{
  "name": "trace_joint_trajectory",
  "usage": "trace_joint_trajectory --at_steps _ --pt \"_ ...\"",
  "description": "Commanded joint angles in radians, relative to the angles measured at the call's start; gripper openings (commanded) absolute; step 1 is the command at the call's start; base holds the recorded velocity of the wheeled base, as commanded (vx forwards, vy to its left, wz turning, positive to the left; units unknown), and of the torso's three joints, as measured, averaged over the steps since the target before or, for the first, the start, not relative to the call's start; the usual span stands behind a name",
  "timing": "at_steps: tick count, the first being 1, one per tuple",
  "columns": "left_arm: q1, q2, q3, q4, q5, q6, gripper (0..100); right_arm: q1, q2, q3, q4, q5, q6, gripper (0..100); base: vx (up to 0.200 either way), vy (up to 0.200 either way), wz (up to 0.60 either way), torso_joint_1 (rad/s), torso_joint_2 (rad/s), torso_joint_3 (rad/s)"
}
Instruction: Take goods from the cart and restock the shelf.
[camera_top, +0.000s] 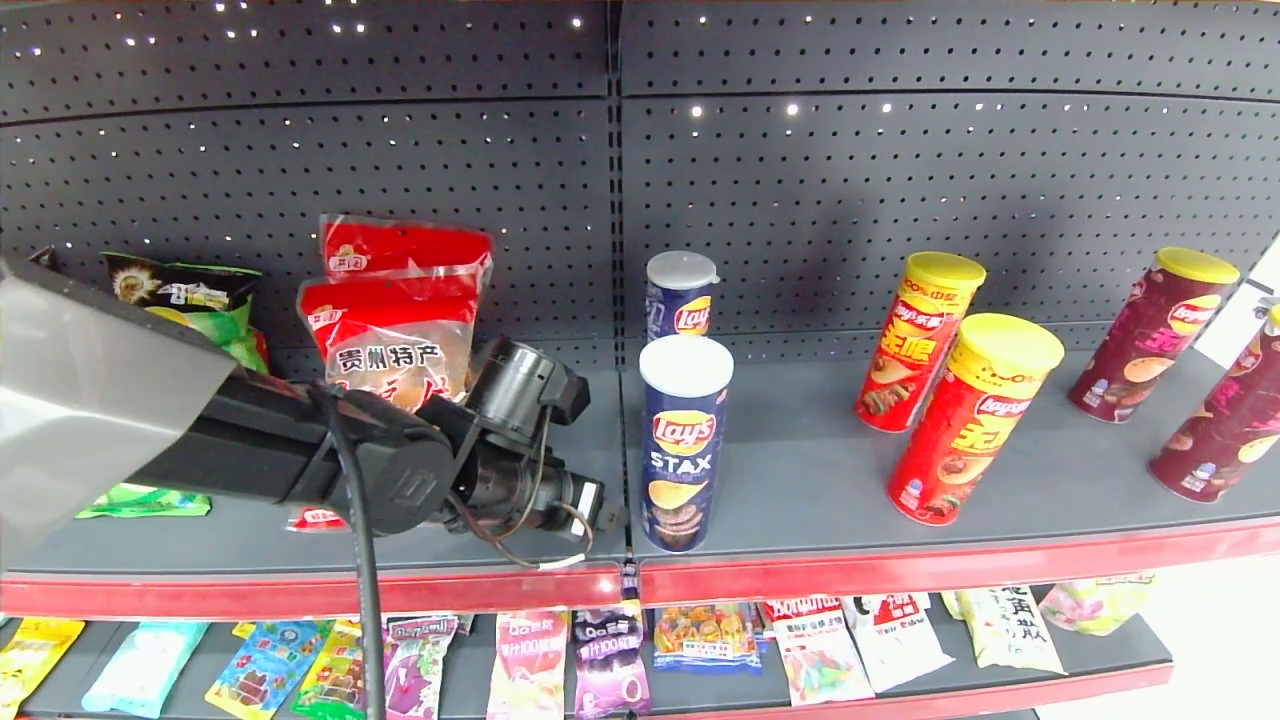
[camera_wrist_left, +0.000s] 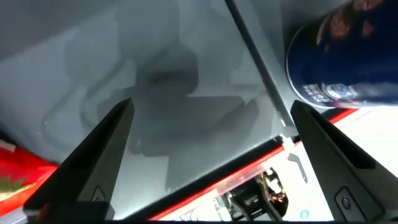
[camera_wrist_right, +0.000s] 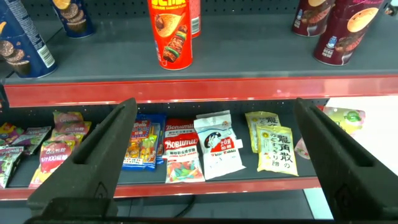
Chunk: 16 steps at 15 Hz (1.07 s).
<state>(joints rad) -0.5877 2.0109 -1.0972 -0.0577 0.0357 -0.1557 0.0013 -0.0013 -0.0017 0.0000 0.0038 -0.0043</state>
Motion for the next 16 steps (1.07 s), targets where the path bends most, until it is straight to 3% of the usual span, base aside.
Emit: trace_joint_trajectory --at_steps 1,16 --pt "-0.001 0.009 -0.012 0.001 0.001 -0.001 100 0.000 0.001 0.000 0.000 0.001 0.000 100 0.000 0.000 0.00 0.000 0.00 0.000" --pt "-0.024 0.049 -0.055 0.001 0.009 -0.001 100 0.000 0.001 0.000 0.000 0.001 0.000 100 0.000 0.000 0.00 0.000 0.00 0.000"
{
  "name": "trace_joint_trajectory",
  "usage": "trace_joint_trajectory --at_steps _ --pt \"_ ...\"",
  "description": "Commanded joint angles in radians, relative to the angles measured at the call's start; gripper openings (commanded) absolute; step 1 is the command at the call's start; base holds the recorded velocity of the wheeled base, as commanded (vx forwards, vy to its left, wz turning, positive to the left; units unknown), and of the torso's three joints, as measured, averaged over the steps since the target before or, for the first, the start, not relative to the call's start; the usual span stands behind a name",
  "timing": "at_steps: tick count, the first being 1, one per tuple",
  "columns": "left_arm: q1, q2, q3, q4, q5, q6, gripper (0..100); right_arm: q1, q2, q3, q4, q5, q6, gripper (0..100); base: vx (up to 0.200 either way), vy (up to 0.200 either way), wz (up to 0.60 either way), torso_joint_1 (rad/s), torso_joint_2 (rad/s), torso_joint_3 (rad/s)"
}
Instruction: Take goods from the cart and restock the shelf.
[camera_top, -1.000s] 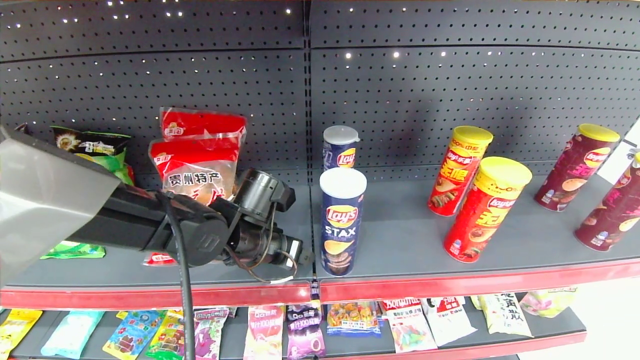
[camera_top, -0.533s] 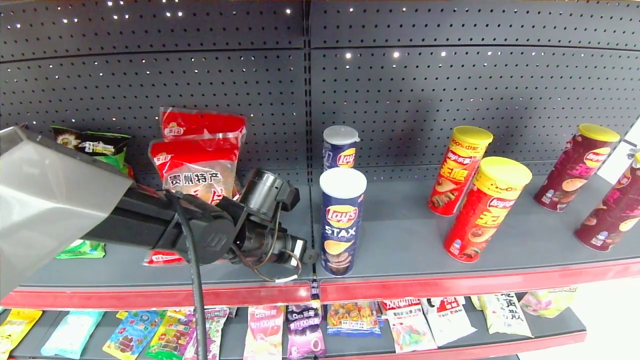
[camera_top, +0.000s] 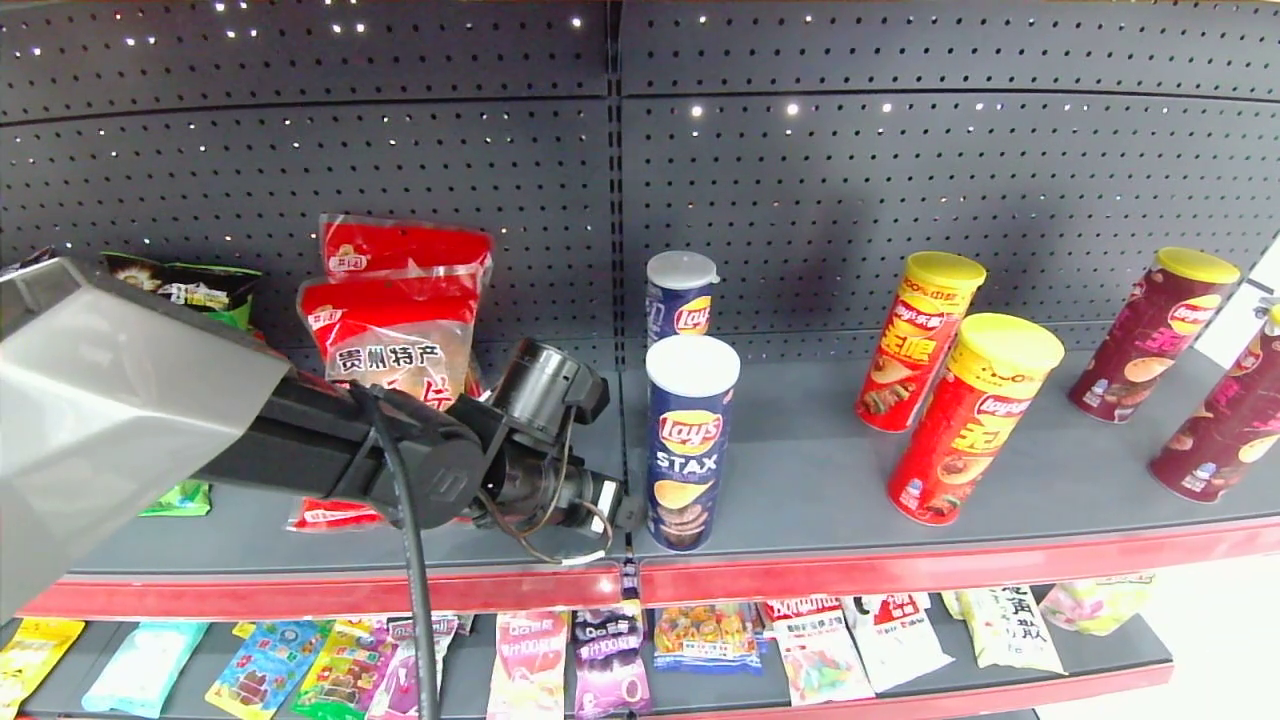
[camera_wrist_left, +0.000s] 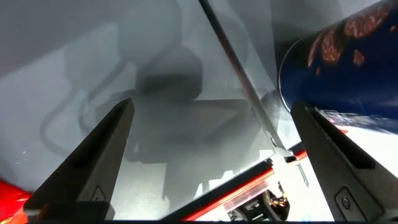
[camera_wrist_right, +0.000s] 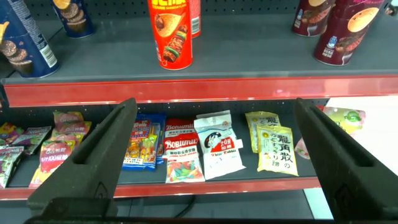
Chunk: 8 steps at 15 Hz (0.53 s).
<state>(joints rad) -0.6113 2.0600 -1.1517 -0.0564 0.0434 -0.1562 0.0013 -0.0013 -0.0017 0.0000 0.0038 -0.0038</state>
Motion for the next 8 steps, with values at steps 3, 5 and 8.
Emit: trace_joint_trajectory --at_steps 3,5,8 --pt "0.004 -0.020 0.012 0.004 0.001 0.000 100 0.000 0.001 0.000 0.000 0.001 -0.001 100 0.000 0.000 0.00 0.000 0.00 0.000" --pt "0.024 -0.057 0.033 0.004 0.012 0.000 100 0.000 0.001 0.000 0.000 0.001 -0.001 100 0.000 0.000 0.00 0.000 0.00 0.000" --pt "0.091 -0.231 0.147 0.007 0.033 0.058 100 0.000 0.001 0.000 0.000 0.001 -0.001 100 0.000 0.000 0.00 0.000 0.00 0.000"
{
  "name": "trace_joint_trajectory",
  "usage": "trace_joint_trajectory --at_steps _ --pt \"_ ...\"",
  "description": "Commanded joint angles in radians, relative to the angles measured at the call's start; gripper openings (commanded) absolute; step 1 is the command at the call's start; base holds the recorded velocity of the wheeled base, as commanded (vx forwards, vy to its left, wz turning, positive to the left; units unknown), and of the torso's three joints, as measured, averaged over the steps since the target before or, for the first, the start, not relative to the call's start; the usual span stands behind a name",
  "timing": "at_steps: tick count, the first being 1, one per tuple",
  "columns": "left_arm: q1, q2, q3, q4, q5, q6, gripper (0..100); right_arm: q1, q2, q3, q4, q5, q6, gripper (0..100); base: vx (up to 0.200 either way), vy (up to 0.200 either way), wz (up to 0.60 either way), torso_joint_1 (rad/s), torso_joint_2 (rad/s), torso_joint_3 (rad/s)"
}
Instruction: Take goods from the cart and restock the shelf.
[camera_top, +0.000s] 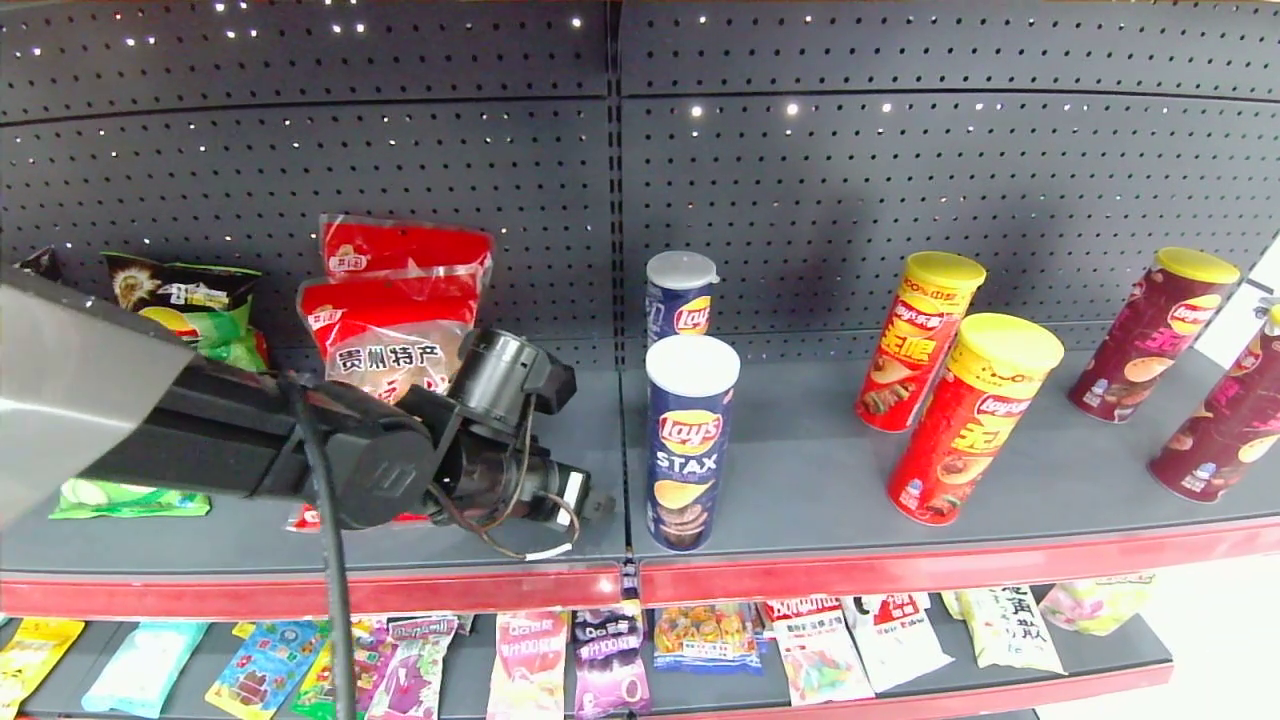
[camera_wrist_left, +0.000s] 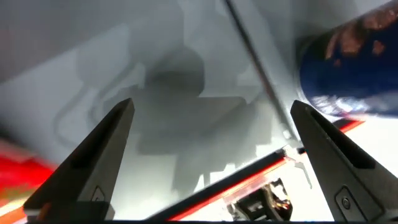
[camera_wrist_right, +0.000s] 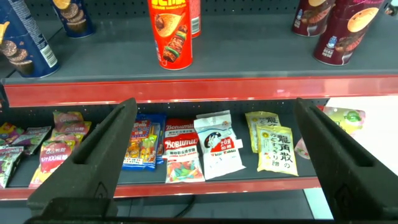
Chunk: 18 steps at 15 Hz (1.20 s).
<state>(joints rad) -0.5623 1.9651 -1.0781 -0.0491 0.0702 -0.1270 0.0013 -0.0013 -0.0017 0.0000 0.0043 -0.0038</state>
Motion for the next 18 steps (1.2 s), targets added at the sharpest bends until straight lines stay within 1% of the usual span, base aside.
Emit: trace_joint_trajectory --at_steps 1,2,3,4,5,6,7,8,9,10,11,12,13,14,15,16,17,18 --pt "0.081 -0.242 0.139 0.002 0.006 0.070 100 0.000 0.001 0.000 0.000 0.000 -0.001 100 0.000 0.000 0.00 0.000 0.00 0.000" --pt "0.136 -0.373 0.221 0.002 0.005 0.136 100 0.000 0.001 0.000 0.000 0.000 -0.001 100 0.000 0.000 0.00 0.000 0.00 0.000" --pt "0.203 -0.520 0.306 0.003 -0.003 0.207 100 0.000 0.001 0.000 0.000 0.000 -0.001 100 0.000 0.000 0.00 0.000 0.00 0.000" --pt "0.251 -0.617 0.363 0.006 -0.007 0.245 100 0.000 0.001 0.000 0.000 0.000 -0.001 100 0.000 0.000 0.00 0.000 0.00 0.000" --pt "0.338 -0.793 0.452 0.032 -0.023 0.288 100 0.000 0.001 0.000 0.000 0.000 -0.001 100 0.000 0.000 0.00 0.000 0.00 0.000" --pt "0.452 -1.023 0.538 0.111 -0.063 0.296 100 0.000 0.001 0.000 0.000 0.000 -0.001 100 0.000 0.000 0.00 0.000 0.00 0.000" --pt "0.521 -1.177 0.576 0.198 -0.087 0.296 100 0.000 0.001 0.000 0.000 0.000 -0.001 100 0.000 0.000 0.00 0.000 0.00 0.000" --pt "0.576 -1.324 0.592 0.299 -0.102 0.287 100 0.000 0.001 0.000 0.000 0.000 -0.001 100 0.000 0.000 0.00 0.000 0.00 0.000" --pt "0.595 -1.424 0.599 0.351 -0.105 0.265 100 0.000 0.001 0.000 0.000 0.000 -0.001 100 0.000 0.000 0.00 0.000 0.00 0.000" --pt "0.627 -1.546 0.624 0.387 -0.107 0.219 100 0.000 0.001 0.000 0.000 0.000 -0.001 100 0.000 0.000 0.00 0.000 0.00 0.000" --pt "0.668 -1.655 0.658 0.391 -0.124 0.207 100 0.000 0.001 0.000 0.000 0.000 -0.001 100 0.000 0.000 0.00 0.000 0.00 0.000" --pt "0.671 -1.729 0.690 0.380 -0.139 0.204 100 0.000 0.001 0.000 0.000 0.000 -0.001 100 0.000 0.000 0.00 0.000 0.00 0.000" --pt "0.664 -1.878 0.750 0.353 -0.165 0.184 100 0.000 0.001 0.000 0.000 0.000 -0.001 100 0.000 0.000 0.00 0.000 0.00 0.000" --pt "0.664 -1.868 0.779 0.282 -0.115 0.141 100 0.000 0.001 0.000 0.000 0.000 -0.001 100 0.000 0.000 0.00 0.000 0.00 0.000" --pt "0.665 -1.868 0.793 0.249 -0.086 0.107 100 0.000 0.001 0.000 0.000 0.000 -0.001 100 0.000 0.000 0.00 0.000 0.00 0.000" --pt "0.665 -1.868 0.831 0.206 -0.059 0.067 100 0.000 0.001 0.000 0.000 0.000 -0.001 100 0.000 0.000 0.00 0.000 0.00 0.000" --pt "0.664 -1.868 0.894 0.164 -0.073 0.084 100 0.000 0.001 0.000 0.000 0.000 -0.001 100 0.000 0.000 0.00 0.000 0.00 0.000" --pt "0.665 -1.868 0.955 0.094 -0.078 0.110 100 0.000 0.001 0.000 0.000 0.000 -0.001 100 0.000 0.000 0.00 0.000 0.00 0.000"
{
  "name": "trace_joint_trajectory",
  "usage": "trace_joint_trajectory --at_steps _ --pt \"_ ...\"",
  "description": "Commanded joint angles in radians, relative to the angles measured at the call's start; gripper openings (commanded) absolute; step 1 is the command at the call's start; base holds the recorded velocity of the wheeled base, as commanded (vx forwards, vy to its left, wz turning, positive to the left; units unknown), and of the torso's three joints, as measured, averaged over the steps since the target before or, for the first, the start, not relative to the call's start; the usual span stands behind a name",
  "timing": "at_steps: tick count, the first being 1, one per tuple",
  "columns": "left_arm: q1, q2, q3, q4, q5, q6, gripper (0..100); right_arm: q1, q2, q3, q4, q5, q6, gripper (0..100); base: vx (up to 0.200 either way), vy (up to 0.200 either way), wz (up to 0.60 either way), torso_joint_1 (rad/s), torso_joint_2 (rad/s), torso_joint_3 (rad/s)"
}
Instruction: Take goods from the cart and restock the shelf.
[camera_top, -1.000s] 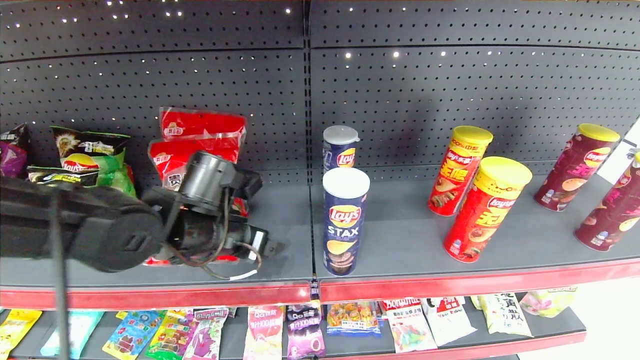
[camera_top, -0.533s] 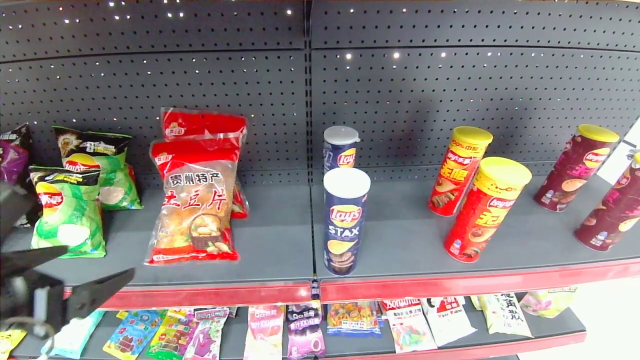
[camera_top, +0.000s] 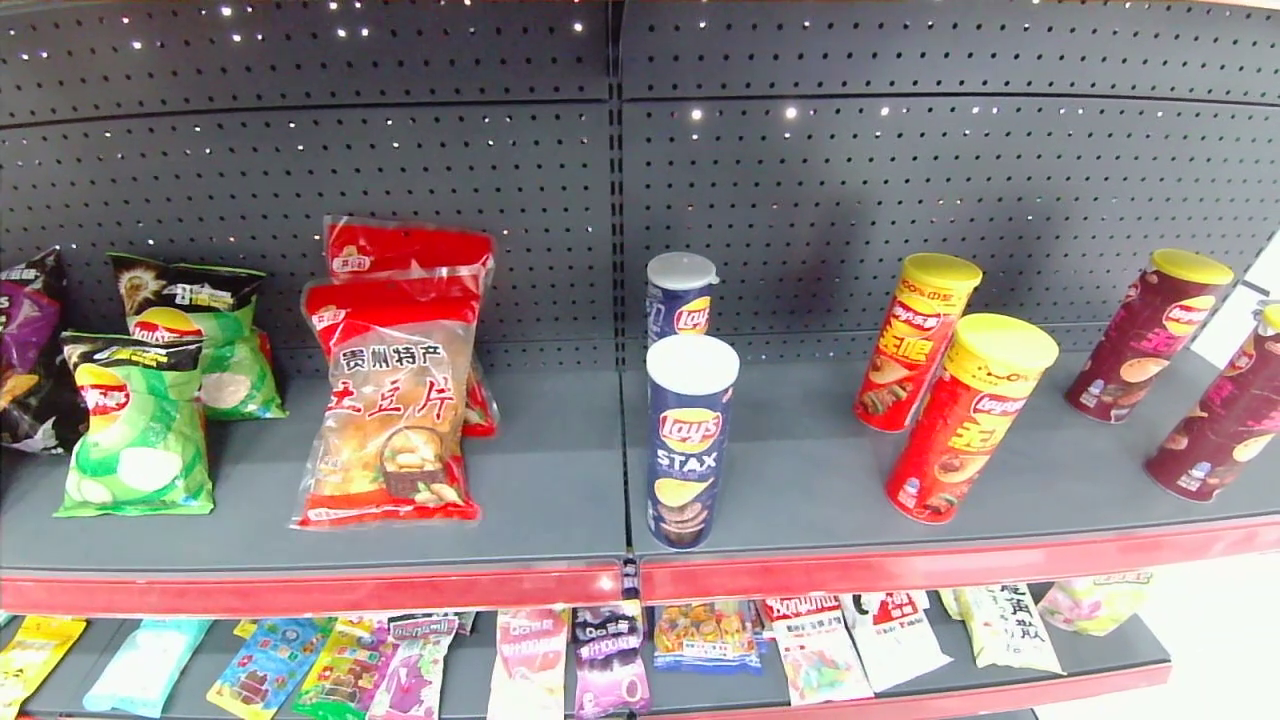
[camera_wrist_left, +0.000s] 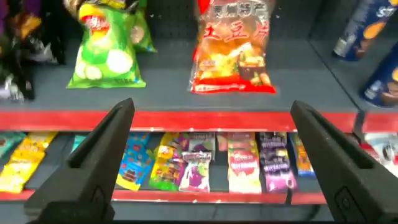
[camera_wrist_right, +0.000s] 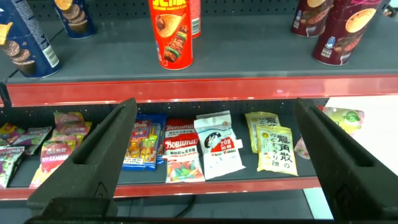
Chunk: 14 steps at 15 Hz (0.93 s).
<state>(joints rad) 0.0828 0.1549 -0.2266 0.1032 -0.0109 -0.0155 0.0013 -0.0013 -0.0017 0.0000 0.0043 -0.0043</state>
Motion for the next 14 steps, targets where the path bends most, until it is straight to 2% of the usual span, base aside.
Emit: trace_joint_trajectory --at_steps 1,2,3,4,5,6,7,8,9,10,11,12,13,14 --pt "0.020 -0.060 0.213 -0.172 0.005 0.062 100 0.000 0.001 0.000 0.000 0.000 0.000 100 0.000 0.000 0.00 0.000 0.00 0.000" --pt "0.020 -0.058 0.227 -0.163 0.012 0.072 100 0.000 0.001 0.000 0.000 0.000 0.000 100 0.000 0.000 0.00 0.000 0.00 0.000" --pt "0.020 -0.058 0.224 -0.125 0.015 0.042 100 0.000 0.001 0.000 0.000 0.000 0.000 100 0.000 0.000 0.00 0.000 0.00 0.000" --pt "0.020 -0.058 0.225 -0.117 0.019 0.040 100 0.000 0.001 0.000 0.000 0.000 0.000 100 0.000 0.000 0.00 0.000 0.00 0.000" --pt "0.022 -0.058 0.227 -0.106 0.038 0.008 100 0.000 0.001 0.000 0.000 0.000 0.000 100 0.000 0.000 0.00 0.000 0.00 0.000" --pt "0.020 -0.057 0.227 -0.105 0.037 0.008 100 0.000 0.001 0.000 0.000 0.000 0.000 100 0.000 0.000 0.00 0.000 0.00 0.000" --pt "0.018 -0.057 0.227 -0.105 0.026 0.039 100 0.000 0.001 0.000 0.000 0.000 0.000 100 0.000 0.000 0.00 0.000 0.00 0.000" --pt "0.017 -0.057 0.227 -0.105 -0.029 0.081 100 0.000 0.001 0.000 0.000 0.000 0.000 100 0.000 0.000 0.00 0.000 0.00 0.000" --pt "0.018 -0.058 0.227 -0.103 -0.064 0.078 100 0.000 0.001 0.000 0.000 0.000 0.000 100 0.000 0.000 0.00 0.000 0.00 0.000" --pt "0.018 -0.058 0.227 -0.103 -0.046 0.025 100 0.000 0.001 0.000 0.000 0.000 -0.002 100 0.000 0.000 0.00 0.000 0.00 0.000" --pt "0.018 -0.058 0.227 -0.105 -0.043 -0.004 100 0.000 0.001 0.000 0.000 0.000 0.000 100 0.000 0.000 0.00 0.000 0.00 0.000" --pt "0.018 -0.058 0.227 -0.105 -0.044 -0.001 100 0.000 0.001 0.000 0.000 0.000 0.000 100 0.000 0.000 0.00 0.000 0.00 0.000" --pt "0.018 -0.058 0.227 -0.105 -0.075 0.062 100 0.000 0.001 0.000 0.000 0.000 -0.002 100 0.000 0.000 0.00 0.000 0.00 0.000" --pt "0.018 -0.058 0.227 -0.105 -0.087 0.083 100 0.000 0.001 0.000 0.000 0.000 -0.002 100 0.000 0.000 0.00 0.000 0.00 0.000"
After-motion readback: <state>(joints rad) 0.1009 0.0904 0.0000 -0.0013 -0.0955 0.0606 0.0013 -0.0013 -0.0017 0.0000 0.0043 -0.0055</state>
